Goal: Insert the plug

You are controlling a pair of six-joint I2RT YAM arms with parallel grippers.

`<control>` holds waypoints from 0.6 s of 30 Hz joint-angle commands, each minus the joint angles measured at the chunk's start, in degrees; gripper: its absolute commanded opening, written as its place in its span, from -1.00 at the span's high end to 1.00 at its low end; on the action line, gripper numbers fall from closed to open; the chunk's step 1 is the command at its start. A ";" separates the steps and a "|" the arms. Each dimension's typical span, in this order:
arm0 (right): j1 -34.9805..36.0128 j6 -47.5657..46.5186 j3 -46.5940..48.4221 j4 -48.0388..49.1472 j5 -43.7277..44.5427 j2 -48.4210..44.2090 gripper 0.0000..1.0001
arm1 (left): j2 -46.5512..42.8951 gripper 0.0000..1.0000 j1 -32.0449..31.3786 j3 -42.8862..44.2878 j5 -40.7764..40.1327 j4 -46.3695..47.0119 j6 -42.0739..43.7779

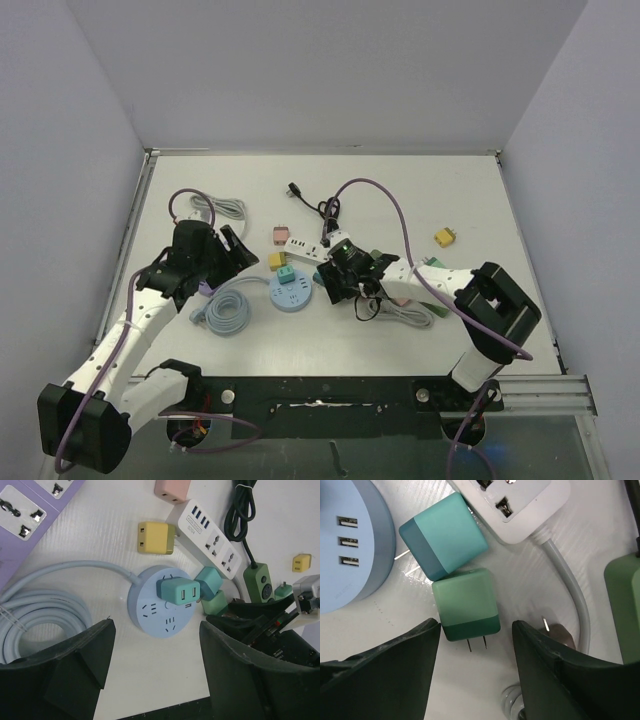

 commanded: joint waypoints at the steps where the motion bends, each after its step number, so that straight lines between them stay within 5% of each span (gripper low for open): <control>1: 0.19 -2.45 3.36 1.10 -1.94 1.58 -0.16 | 0.55 -0.33 0.39 0.64 1.52 2.95 -1.68; 18: 0.20 -4.77 1.96 5.27 -3.80 0.33 0.36 | 3.75 -0.22 0.38 -0.55 8.36 4.58 1.09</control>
